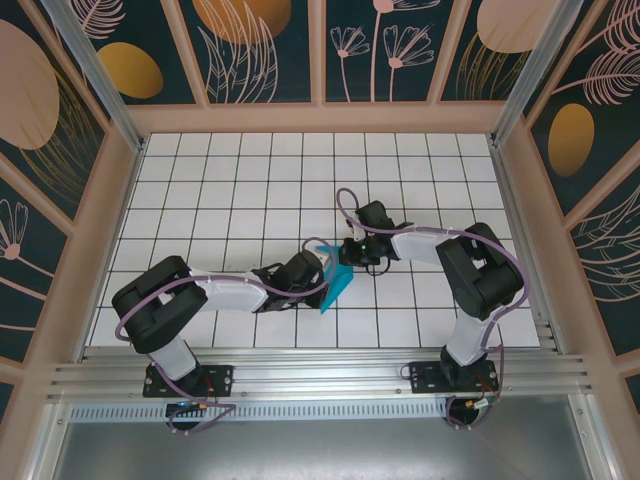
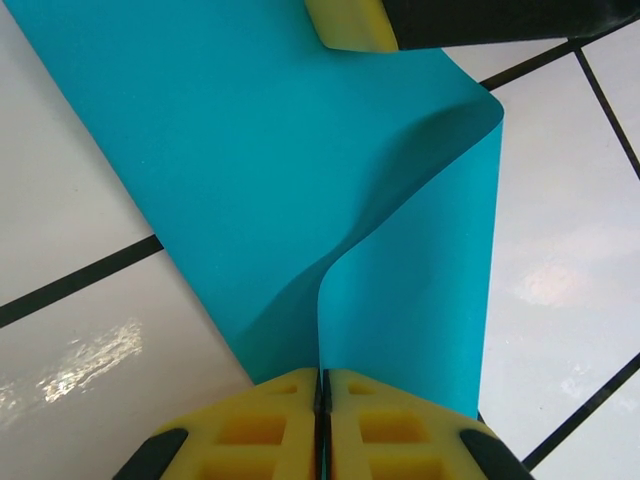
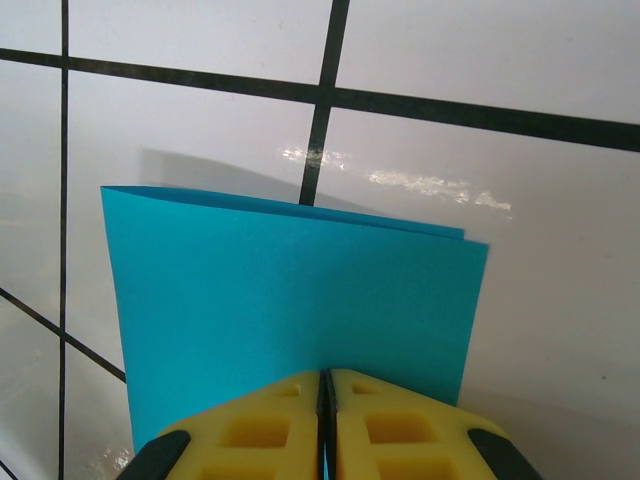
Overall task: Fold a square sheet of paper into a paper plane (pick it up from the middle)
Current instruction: Third fold the triangle at the center of the table.
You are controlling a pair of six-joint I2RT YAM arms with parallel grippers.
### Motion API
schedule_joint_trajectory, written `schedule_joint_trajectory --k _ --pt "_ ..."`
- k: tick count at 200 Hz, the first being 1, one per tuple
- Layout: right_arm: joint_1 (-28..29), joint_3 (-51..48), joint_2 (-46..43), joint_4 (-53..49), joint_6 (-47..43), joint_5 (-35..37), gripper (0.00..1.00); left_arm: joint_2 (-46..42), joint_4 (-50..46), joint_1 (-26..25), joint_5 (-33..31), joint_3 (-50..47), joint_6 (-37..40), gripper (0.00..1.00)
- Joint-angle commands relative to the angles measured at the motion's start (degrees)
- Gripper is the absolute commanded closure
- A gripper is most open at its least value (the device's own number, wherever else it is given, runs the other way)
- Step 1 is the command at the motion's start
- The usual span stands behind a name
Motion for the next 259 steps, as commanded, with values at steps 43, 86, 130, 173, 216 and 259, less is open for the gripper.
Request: schedule_joint_trajectory --k 43,86,130,173,216,259 --pt "1.11 0.84 -3.72 -4.87 2.27 2.73 0.86 3.24 -0.62 0.41 -0.4 -0.96 0.07 0.88" --pt "-0.06 -4.06 -16.63 -1.56 7.06 2.58 0.85 2.4 -0.65 0.44 -1.08 -1.65 -0.54 0.88" --pt "0.99 -17.46 -24.32 11.25 16.27 -7.41 0.95 0.26 -0.53 0.39 -1.21 -2.02 -0.63 0.88" --pt "3.03 -23.74 -25.26 17.92 20.19 -11.24 0.97 0.69 -1.01 0.44 -1.41 -1.53 -0.35 0.88" --pt "3.85 -24.77 -21.94 22.92 21.92 -13.04 0.96 0.51 -1.06 0.4 -1.73 -1.66 -0.52 0.88" --pt "4.38 -24.54 -17.69 26.19 22.64 -13.63 0.96 0.34 -1.5 0.44 -2.09 -1.54 -0.56 0.88"
